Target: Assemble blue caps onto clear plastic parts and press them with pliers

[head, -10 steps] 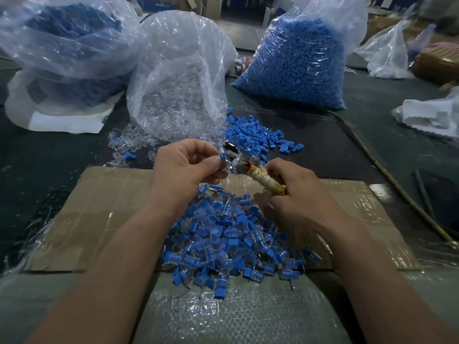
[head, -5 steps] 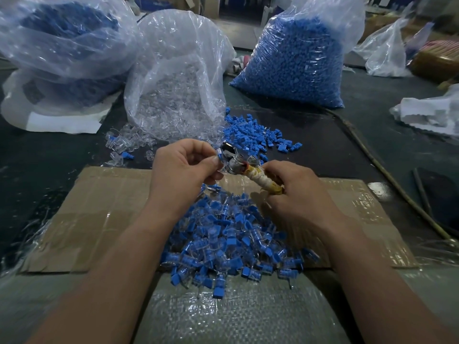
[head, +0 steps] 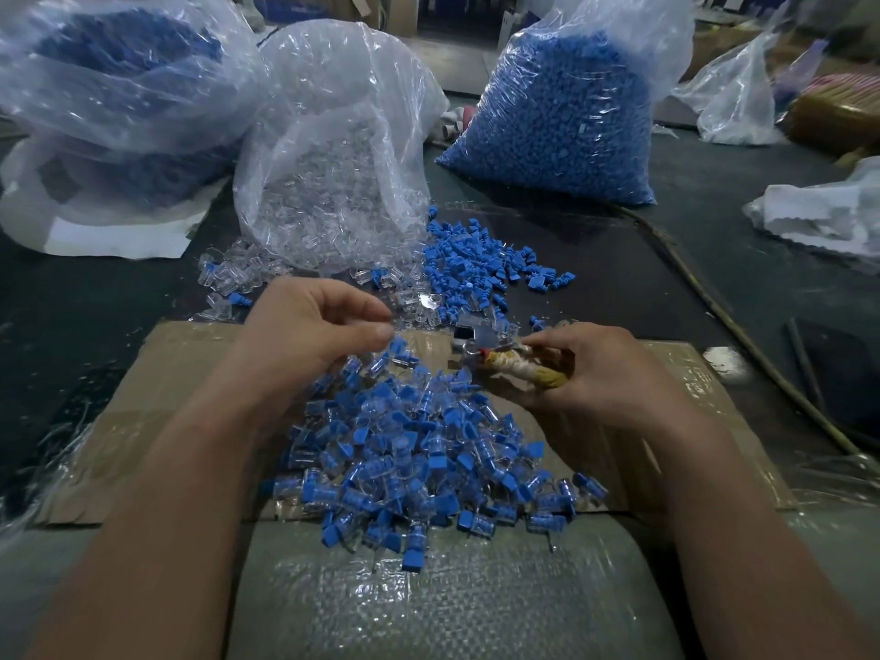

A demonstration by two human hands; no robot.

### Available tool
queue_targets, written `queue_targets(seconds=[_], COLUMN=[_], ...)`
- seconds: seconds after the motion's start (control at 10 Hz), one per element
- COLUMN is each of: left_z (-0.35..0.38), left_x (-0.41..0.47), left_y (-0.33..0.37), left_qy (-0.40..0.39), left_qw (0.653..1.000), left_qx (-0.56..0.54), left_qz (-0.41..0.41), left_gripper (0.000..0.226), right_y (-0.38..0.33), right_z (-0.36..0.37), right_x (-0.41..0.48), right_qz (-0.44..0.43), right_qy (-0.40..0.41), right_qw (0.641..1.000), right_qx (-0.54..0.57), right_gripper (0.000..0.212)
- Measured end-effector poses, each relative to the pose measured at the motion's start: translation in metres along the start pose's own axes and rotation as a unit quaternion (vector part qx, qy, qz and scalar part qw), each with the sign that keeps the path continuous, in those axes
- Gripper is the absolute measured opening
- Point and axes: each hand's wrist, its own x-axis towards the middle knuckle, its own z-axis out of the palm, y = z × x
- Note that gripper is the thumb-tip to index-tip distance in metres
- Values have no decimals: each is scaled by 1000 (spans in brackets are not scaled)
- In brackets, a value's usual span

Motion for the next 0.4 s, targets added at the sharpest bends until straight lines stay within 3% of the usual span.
queue_targets(seconds=[0.1, 0.2, 0.3, 0.4], left_z=[-5, 1, 3, 2], left_x=[1, 0, 0, -9], left_y=[-3, -5, -3, 6], left_qy=[-36, -54, -12, 66], left_qw=[998, 993, 989, 989], left_qx=[42, 109, 150, 125], left_qz=[-12, -13, 7, 36], left_gripper=[8, 14, 11, 13], right_y=[3, 3, 4, 2], right_z=[1, 2, -2, -10], right_x=[1, 3, -2, -10], right_qz=[12, 5, 10, -7], right_qy=[-10, -36, -29, 34], right_qw=[1000, 999, 999, 996], right_qx=[2, 1, 33, 86], right_gripper=[79, 81, 69, 45])
